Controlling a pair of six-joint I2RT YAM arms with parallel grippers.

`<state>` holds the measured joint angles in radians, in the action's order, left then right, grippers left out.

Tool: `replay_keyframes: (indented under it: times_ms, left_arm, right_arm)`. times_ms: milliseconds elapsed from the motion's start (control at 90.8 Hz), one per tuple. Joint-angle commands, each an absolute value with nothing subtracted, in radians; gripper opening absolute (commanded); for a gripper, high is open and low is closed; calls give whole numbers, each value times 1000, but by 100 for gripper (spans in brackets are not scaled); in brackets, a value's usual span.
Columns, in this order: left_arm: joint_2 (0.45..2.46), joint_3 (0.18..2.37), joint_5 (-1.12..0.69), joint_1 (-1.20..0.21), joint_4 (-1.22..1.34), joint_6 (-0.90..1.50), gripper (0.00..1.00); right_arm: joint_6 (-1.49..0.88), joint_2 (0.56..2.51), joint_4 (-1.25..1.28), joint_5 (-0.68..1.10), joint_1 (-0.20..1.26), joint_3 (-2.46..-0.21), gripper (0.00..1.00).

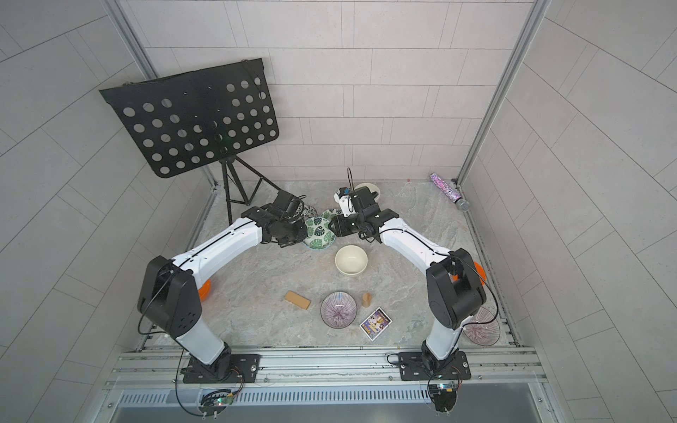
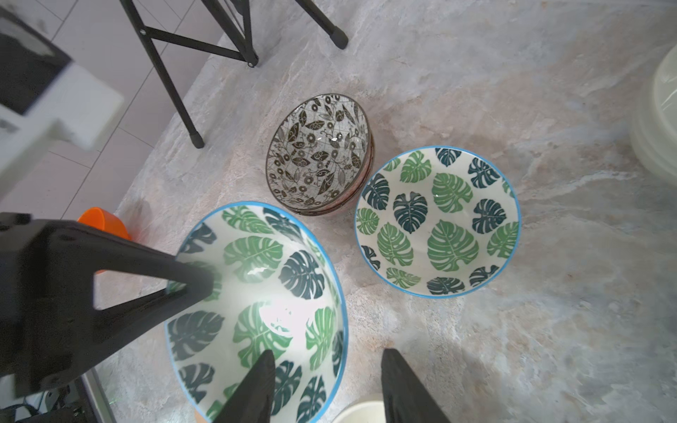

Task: Stack the bowls
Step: Place the bowl in the bowl.

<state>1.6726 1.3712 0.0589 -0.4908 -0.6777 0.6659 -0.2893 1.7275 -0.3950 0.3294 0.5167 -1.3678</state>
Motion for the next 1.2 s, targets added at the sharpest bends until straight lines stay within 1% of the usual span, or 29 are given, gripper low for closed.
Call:
replay_keyframes:
  times_ms: [0, 88, 165, 286, 341, 385, 451, 528, 616, 705, 727, 881, 980, 1057, 1112, 1189]
  left_arm:
    - [1669, 1407, 25, -489, -636, 676, 0]
    - [1666, 1407, 12, -490, -627, 677, 0]
    - [1668, 1405, 1, -492, -624, 679, 0]
    - [1679, 1404, 1, -493, -615, 679, 0]
    - [1688, 1410, 5, -492, -615, 676, 5]
    - [1696, 1414, 8, -493, -613, 675, 14]
    - [1709, 1427, 16, -493, -613, 674, 35]
    - [1723, 1446, 24, -493, -620, 664, 50]
    - [1722, 1474, 54, -492, -643, 651, 71]
    - [1707, 1494, 110, -489, -670, 634, 96]
    - [1701, 1498, 125, -487, -674, 632, 99]
    - [1656, 1497, 238, -475, -684, 595, 100]
    - [1639, 1497, 375, -464, -701, 539, 100]
    - [1626, 1513, 476, -431, -739, 501, 100]
    - [1609, 1506, 490, -389, -736, 488, 100]
    - [1576, 1480, 433, -320, -712, 486, 100]
  right_arm:
    - [-290, 1762, -410, 305, 519, -1419, 49]
    - [-291, 1796, -421, 304, 519, -1441, 48]
    - [-295, 1812, -421, 309, 520, -1452, 42]
    - [-301, 1820, -414, 314, 519, -1457, 19]
    - [-304, 1826, -415, 319, 518, -1460, 7]
    - [-302, 1832, -422, 325, 518, -1466, 0]
    - [-303, 1842, -433, 331, 516, -1478, 0]
    - [-307, 1853, -443, 340, 508, -1492, 0]
    - [-312, 1858, -460, 349, 488, -1512, 0]
    - [-307, 1882, -491, 365, 455, -1555, 0]
    - [-306, 1887, -500, 369, 444, -1570, 0]
    - [-303, 1933, -524, 393, 383, -1651, 0]
    - [-292, 1979, -553, 397, 354, -1717, 0]
    - [-272, 2026, -595, 391, 340, -1773, 0]
    - [-260, 2056, -613, 388, 335, -1805, 0]
    - [-251, 2090, -625, 391, 333, -1839, 0]
